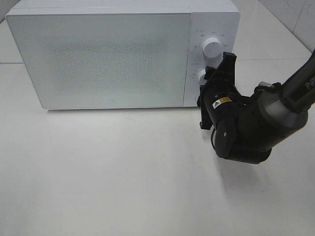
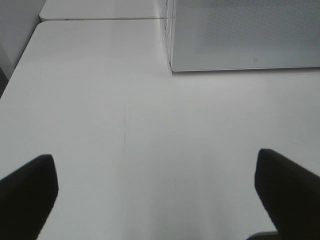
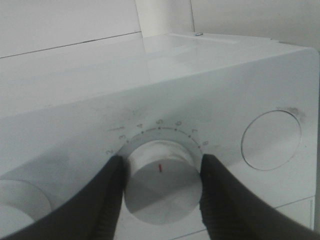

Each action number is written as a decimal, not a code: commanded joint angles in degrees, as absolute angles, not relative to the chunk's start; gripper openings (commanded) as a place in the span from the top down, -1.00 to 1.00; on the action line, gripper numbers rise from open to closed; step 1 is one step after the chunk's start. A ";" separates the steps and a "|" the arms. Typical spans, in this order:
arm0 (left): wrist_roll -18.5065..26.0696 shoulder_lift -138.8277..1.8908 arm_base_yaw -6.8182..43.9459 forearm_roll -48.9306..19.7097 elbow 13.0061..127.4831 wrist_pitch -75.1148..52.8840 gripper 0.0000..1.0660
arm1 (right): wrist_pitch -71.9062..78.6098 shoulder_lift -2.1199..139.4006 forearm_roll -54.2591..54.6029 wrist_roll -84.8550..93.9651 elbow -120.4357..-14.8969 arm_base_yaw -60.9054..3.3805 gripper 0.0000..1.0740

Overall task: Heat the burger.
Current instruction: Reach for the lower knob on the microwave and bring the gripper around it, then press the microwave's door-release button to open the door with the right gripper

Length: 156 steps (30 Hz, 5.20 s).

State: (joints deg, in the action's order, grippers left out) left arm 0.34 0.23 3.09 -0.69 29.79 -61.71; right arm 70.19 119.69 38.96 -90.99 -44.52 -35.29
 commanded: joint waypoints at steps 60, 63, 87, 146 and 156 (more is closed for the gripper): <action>0.34 1.15 3.04 -0.86 29.62 -61.31 -0.88 | 39.30 103.59 31.23 -24.18 -36.96 -34.78 -0.41; 0.34 1.15 3.04 -0.86 29.62 -61.31 -0.88 | 27.96 100.04 31.28 -8.59 -36.96 -31.97 -0.41; 0.34 1.15 3.04 -0.86 29.62 -61.31 -0.88 | -22.35 77.18 23.84 10.26 -36.96 -23.66 -0.41; 0.34 1.15 3.04 -0.86 29.62 -61.31 -0.88 | -47.04 0.52 13.35 -0.92 -28.65 -4.30 -0.41; 0.34 1.15 3.04 -0.86 29.62 -61.31 -0.88 | -54.72 -1.83 10.66 -2.18 -29.11 -4.30 -0.41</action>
